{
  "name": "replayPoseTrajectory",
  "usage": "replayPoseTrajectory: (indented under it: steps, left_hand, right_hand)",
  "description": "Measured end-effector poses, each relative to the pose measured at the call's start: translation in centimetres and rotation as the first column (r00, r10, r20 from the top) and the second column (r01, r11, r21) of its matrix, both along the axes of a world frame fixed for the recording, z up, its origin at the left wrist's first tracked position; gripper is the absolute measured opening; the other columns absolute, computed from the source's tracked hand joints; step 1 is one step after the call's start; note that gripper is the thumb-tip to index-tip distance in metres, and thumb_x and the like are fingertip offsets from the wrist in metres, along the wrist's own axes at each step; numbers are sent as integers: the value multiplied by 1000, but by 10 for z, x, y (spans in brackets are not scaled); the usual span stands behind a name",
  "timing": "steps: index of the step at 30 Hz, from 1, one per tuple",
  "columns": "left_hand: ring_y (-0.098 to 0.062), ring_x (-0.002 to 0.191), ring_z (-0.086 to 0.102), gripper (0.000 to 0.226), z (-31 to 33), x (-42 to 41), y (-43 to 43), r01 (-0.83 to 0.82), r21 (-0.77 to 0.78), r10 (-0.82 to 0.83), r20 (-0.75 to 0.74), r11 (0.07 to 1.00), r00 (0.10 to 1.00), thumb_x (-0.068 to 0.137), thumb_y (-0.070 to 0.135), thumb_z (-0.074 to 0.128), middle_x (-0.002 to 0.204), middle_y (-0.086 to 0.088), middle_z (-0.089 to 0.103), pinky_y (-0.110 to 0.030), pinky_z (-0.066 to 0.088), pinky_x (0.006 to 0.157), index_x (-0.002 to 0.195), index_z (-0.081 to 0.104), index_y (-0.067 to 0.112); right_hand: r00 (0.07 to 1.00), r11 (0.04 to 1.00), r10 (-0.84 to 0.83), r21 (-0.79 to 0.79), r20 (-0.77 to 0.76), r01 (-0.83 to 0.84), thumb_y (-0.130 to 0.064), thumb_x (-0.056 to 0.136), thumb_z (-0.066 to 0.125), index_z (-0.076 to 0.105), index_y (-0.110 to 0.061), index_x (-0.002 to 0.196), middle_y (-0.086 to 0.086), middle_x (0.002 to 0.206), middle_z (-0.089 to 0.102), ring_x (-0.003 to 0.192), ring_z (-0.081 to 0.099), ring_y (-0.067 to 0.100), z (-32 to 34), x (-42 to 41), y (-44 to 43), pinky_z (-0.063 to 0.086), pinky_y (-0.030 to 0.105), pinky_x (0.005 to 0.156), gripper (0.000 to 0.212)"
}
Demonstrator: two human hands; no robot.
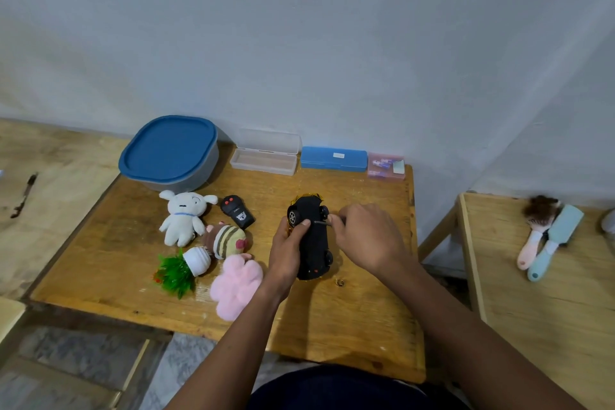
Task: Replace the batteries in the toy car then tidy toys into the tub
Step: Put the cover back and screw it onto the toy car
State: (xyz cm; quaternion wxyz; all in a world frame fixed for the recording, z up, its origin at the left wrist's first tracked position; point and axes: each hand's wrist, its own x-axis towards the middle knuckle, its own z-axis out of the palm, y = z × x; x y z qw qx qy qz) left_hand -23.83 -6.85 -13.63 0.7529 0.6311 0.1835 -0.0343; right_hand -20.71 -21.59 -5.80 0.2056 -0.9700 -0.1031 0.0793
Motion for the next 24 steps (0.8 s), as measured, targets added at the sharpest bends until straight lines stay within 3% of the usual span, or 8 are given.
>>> replayPoseTrajectory:
  steps: [2, 4, 6, 9, 13, 17, 20, 24]
  left_hand:
    - [-20, 96, 73, 23, 3, 2, 0, -13, -9, 13, 1, 1000, 1000, 102, 27, 56, 114, -8, 72, -36, 60, 78, 124, 62, 27]
    - [-17, 93, 72, 23, 5, 4, 0, -3, -6, 3, 10, 1000, 1000, 103, 27, 55, 113, -7, 72, -31, 60, 75, 125, 61, 27]
    - [-16, 91, 72, 22, 6, 5, 0, 4, -17, -4, 13, 1000, 1000, 103, 27, 55, 111, -7, 72, -32, 60, 75, 124, 61, 26]
    - [-21, 90, 72, 19, 7, 6, 1, 3, -8, -3, 6, 1000, 1000, 102, 27, 56, 111, -13, 71, -43, 60, 79, 121, 62, 25]
    - [-25, 93, 73, 20, 7, 6, -1, 4, -1, -4, 0, 1000, 1000, 101, 28, 58, 110, -13, 72, -46, 59, 82, 120, 64, 25]
    - [-24, 96, 74, 21, 8, 6, -2, 17, 21, -17, 7, 1000, 1000, 101, 28, 59, 111, -10, 73, -43, 60, 82, 121, 65, 26]
    - [-18, 90, 73, 19, 9, 7, -3, 13, 4, -13, 5, 1000, 1000, 101, 26, 58, 110, -11, 73, -34, 60, 74, 119, 64, 24]
    - [-24, 95, 73, 21, 9, 8, -4, 4, 14, -4, 5, 1000, 1000, 101, 29, 59, 111, -10, 73, -35, 59, 74, 121, 63, 25]
  right_hand:
    - [999, 997, 49, 53, -16, -48, -37, 89, 63, 61, -24, 100, -5, 89, 64, 80, 60, 17, 3, 0, -2, 54, 36, 67, 17]
    - [996, 995, 79, 71, -29, -76, -22, 81, 70, 50, -27, 99, -4, 96, 61, 85, 58, 19, 5, 0, -2, 55, 40, 71, 27]
    - [998, 997, 56, 59, 31, -58, -16, 80, 69, 53, -28, 96, -4, 94, 62, 84, 60, 19, 6, 1, -3, 56, 39, 70, 26]
    - [993, 1000, 13, -23, 116, -10, -33, 91, 62, 65, -27, 96, -5, 87, 67, 81, 63, 18, 8, 4, -5, 55, 35, 67, 9]
    - [993, 992, 36, -128, 116, -21, -48, 99, 44, 67, -21, 83, -2, 69, 61, 64, 60, 20, 6, 6, -6, 51, 32, 56, 39]
    - [996, 996, 31, -85, 78, -25, -43, 101, 41, 64, -19, 75, -1, 63, 58, 61, 59, 21, 8, 8, -7, 41, 30, 49, 42]
    - [996, 998, 70, 4, 59, -70, -40, 93, 57, 61, -26, 92, -5, 80, 63, 72, 60, 16, 13, 7, -7, 52, 33, 59, 14]
    - [990, 991, 121, 41, 74, -124, -18, 82, 68, 55, -27, 94, -6, 95, 60, 85, 57, 16, 17, 7, -8, 55, 38, 72, 20]
